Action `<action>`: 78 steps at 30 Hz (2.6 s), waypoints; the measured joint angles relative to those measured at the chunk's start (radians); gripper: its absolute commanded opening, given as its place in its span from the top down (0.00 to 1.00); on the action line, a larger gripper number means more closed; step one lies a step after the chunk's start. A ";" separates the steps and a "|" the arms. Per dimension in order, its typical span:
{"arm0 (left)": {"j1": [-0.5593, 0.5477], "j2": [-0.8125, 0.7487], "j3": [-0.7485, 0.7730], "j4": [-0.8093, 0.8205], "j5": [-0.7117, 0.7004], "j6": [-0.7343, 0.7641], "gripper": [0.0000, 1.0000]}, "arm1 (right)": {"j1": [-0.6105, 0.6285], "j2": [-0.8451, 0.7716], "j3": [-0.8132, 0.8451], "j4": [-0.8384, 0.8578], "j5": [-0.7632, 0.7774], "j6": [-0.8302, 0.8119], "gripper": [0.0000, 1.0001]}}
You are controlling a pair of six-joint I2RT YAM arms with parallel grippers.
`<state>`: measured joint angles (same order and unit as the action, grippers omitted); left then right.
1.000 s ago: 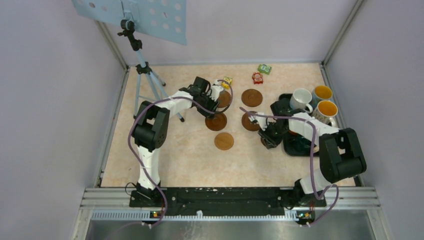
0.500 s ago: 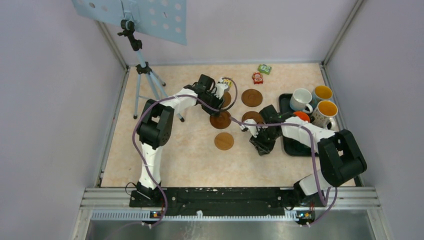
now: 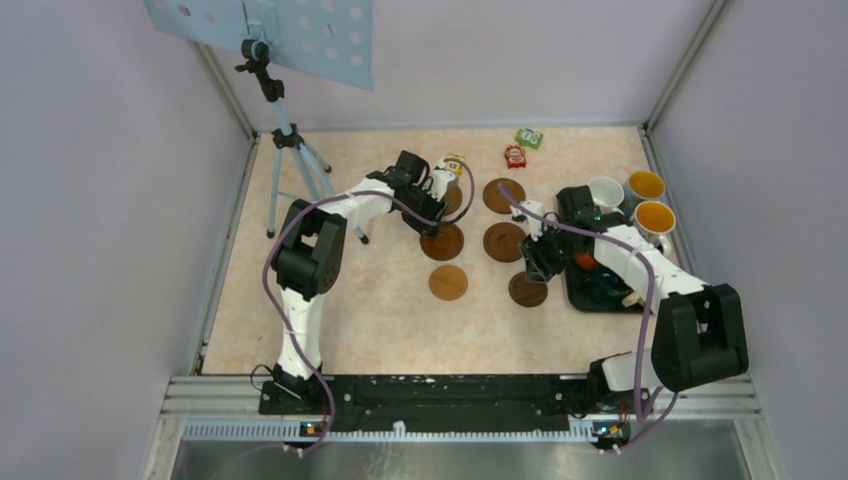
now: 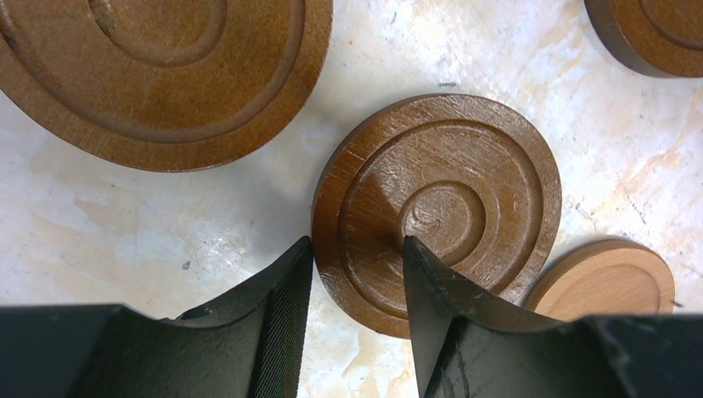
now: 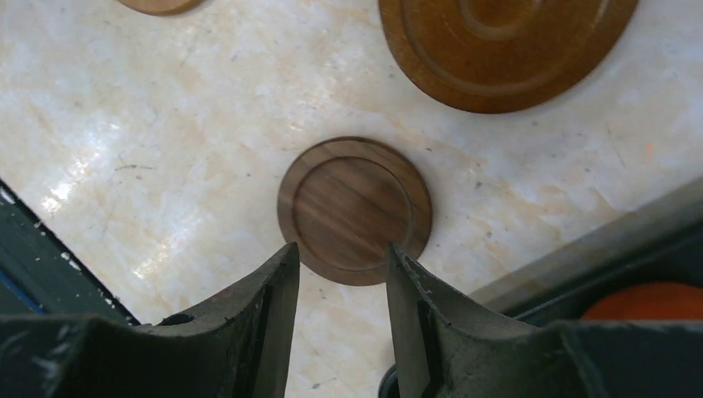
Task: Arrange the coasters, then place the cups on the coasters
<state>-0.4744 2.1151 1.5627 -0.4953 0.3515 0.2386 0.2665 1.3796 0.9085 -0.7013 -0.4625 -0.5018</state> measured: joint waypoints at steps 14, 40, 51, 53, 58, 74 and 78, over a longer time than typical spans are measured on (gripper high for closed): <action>-0.002 -0.084 -0.127 0.027 0.000 0.019 0.37 | -0.031 0.016 -0.019 0.043 0.099 0.050 0.57; -0.188 -0.384 -0.440 0.032 0.167 0.157 0.36 | -0.024 0.101 -0.073 0.097 0.196 0.095 0.63; -0.288 -0.383 -0.499 0.085 0.026 0.264 0.44 | 0.034 0.121 -0.090 0.143 0.248 0.103 0.68; -0.307 -0.383 -0.515 0.085 0.013 0.279 0.46 | 0.045 0.121 -0.090 0.147 0.253 0.105 0.69; -0.346 -0.391 -0.533 0.097 -0.007 0.315 0.50 | 0.078 0.122 -0.090 0.167 0.254 0.119 0.71; -0.406 -0.493 -0.635 0.039 0.018 0.352 0.53 | 0.118 0.162 -0.069 0.218 0.205 0.185 0.73; -0.415 -0.503 -0.642 0.018 0.029 0.351 0.52 | 0.134 0.166 -0.069 0.230 0.201 0.190 0.74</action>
<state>-0.8890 1.6119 0.9207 -0.4778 0.3801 0.5896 0.4007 1.5452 0.8398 -0.4717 -0.2619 -0.3122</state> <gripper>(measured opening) 0.474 0.272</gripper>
